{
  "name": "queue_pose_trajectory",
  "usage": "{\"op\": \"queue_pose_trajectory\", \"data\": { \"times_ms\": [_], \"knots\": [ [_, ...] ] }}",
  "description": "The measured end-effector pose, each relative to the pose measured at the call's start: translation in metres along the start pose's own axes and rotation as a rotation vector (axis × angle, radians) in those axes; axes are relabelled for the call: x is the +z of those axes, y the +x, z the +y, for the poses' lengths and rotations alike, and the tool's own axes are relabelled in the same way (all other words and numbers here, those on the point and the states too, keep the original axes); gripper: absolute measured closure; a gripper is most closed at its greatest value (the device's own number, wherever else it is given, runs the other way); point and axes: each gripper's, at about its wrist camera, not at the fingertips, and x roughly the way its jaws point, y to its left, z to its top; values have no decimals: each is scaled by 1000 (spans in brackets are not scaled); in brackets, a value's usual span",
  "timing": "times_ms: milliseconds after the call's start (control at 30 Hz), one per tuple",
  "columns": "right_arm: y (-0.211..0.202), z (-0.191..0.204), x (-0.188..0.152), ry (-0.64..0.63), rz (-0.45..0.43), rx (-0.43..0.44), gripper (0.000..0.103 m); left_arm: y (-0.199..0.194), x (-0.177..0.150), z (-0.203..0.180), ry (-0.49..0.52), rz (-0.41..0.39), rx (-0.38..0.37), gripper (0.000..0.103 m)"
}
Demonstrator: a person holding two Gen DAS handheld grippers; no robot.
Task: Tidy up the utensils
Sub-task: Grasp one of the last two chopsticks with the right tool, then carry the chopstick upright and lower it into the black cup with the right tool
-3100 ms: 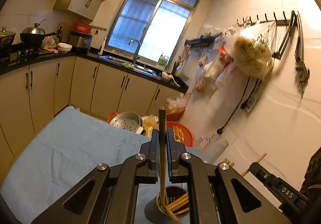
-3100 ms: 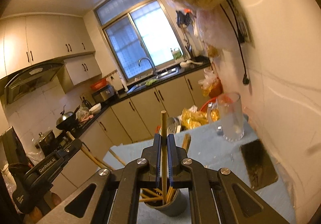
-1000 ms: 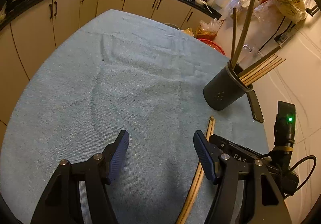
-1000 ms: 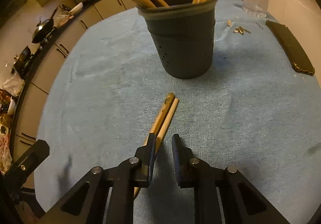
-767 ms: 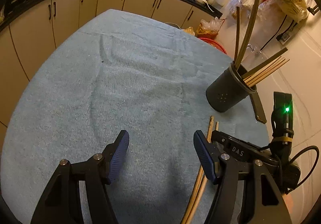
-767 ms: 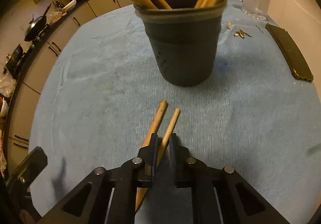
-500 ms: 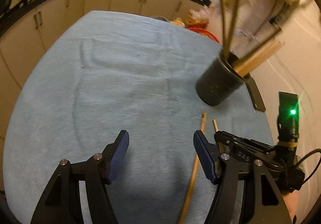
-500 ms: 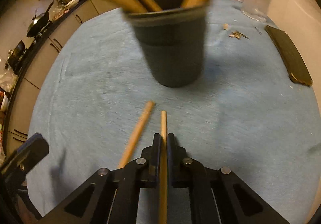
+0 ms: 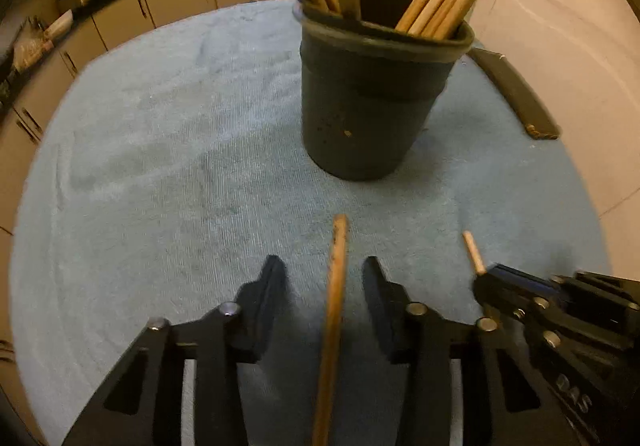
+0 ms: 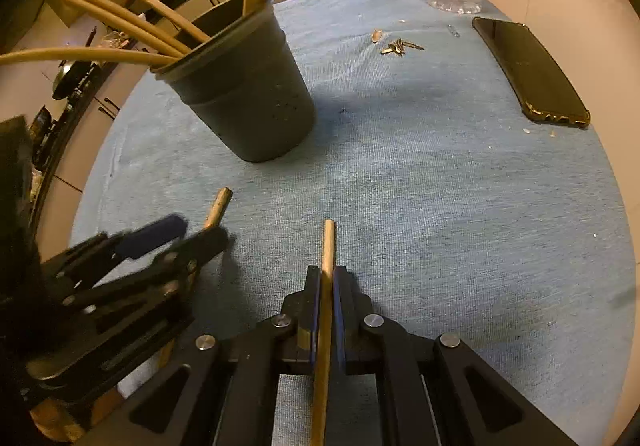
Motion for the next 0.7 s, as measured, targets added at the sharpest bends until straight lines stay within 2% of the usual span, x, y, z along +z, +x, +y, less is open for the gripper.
{"op": "queue_pose_trajectory", "data": {
  "times_ms": [33, 100, 133, 267, 333, 400, 567, 700],
  "knots": [
    [0, 1, 1, -8, 2, -1, 95, 1, 2, 0, 4, -2, 17, 74],
    [2, -1, 6, -13, 5, -4, 93, 3, 4, 1, 17, 4, 21, 91],
    [3, 1, 8, -14, 9, -6, 93, 3, 4, 4, 17, 9, 23, 95],
    [11, 12, 20, -57, 29, -35, 93, -4, 3, 33, -102, 15, -47, 96],
    [13, 21, 24, -105, 25, -72, 93, -21, -1, 47, -141, -42, -78, 96],
    [12, 21, 25, -88, -1, -71, 96, -48, -9, 62, -185, -107, -104, 96],
    [-50, 21, 11, -44, -212, 48, 96, -115, -28, 98, -301, -260, -130, 96],
    [-104, 40, -12, -81, -367, 46, 96, -166, -49, 104, -331, -369, -122, 96]
  ]
}}
